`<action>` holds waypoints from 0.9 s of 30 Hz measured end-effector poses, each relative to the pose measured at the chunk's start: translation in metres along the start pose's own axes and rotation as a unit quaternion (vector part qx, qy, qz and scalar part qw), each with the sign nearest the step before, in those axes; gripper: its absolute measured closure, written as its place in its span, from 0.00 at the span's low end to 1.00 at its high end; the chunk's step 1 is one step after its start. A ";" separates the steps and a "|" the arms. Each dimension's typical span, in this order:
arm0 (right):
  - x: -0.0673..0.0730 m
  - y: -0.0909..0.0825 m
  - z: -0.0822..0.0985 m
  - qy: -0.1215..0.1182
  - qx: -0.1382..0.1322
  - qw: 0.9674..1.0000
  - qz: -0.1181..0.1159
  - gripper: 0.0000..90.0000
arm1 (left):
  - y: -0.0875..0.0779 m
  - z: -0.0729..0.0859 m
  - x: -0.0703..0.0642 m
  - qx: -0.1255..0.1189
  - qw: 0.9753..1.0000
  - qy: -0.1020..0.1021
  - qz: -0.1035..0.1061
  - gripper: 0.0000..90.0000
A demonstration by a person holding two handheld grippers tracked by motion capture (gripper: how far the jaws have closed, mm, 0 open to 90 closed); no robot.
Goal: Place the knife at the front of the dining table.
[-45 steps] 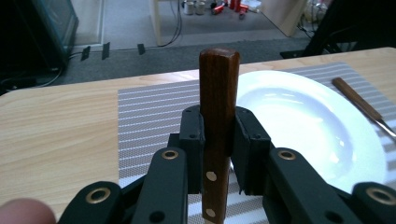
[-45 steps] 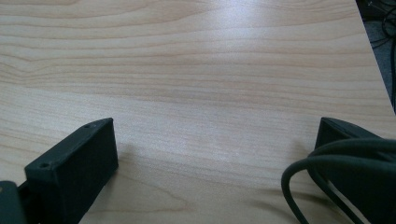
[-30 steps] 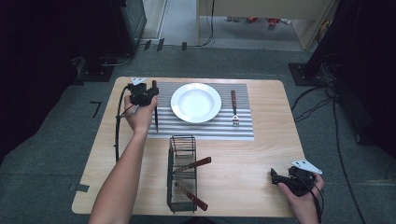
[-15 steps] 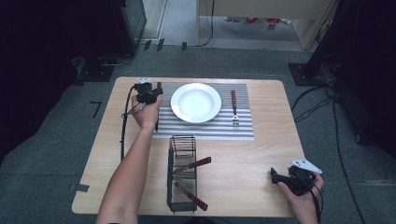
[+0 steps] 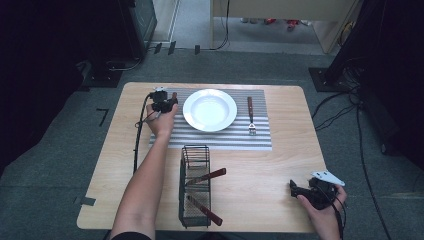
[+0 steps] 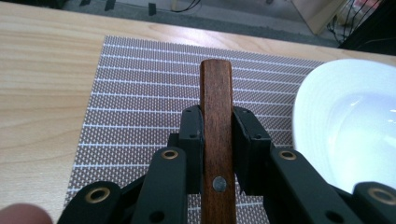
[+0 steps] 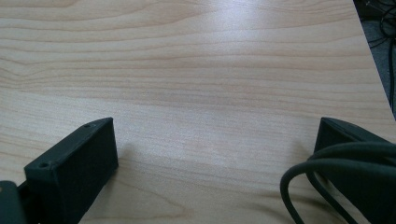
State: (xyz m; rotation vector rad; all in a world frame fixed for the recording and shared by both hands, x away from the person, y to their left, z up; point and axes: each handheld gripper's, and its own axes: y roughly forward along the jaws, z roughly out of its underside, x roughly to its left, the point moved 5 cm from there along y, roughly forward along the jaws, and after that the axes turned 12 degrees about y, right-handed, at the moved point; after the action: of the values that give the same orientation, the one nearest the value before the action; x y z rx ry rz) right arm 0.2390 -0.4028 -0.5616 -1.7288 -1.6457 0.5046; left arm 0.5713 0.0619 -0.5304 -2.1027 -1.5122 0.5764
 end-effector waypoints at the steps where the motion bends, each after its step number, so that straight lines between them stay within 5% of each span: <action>1: 0.000 0.000 0.000 0.000 0.000 1.000 0.000 0.00 | 0.001 0.000 0.000 0.001 1.000 0.001 0.000 0.84; 9: 0.000 0.000 0.000 0.000 0.000 1.000 0.000 0.00 | 0.012 0.011 0.000 0.023 1.000 0.013 -0.005 0.83; 13: 0.000 0.000 0.000 0.000 0.000 1.000 0.000 0.00 | 0.012 0.010 0.002 0.020 1.000 0.002 0.000 0.82; 15: 0.000 0.000 0.000 -0.001 0.000 1.000 0.000 0.00 | 0.010 0.009 0.004 0.018 1.000 0.003 0.001 0.73; 18: 0.000 0.000 0.000 0.000 0.000 1.000 0.000 0.00 | 0.002 0.008 0.004 0.026 0.999 0.001 0.024 0.68; 22: 0.000 0.000 0.000 0.000 0.000 1.000 0.000 0.00 | -0.016 0.008 0.008 0.022 1.000 0.005 0.022 0.68; 27: 0.000 0.000 0.000 0.000 0.000 1.000 0.000 0.00 | -0.027 0.017 0.008 0.055 0.997 0.039 0.022 0.70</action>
State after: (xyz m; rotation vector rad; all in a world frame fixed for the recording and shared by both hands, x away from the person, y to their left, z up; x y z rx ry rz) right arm 0.2389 -0.4028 -0.5616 -1.7286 -1.6457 0.5046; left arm 0.5436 0.0788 -0.5280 -2.0557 -1.3627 0.5719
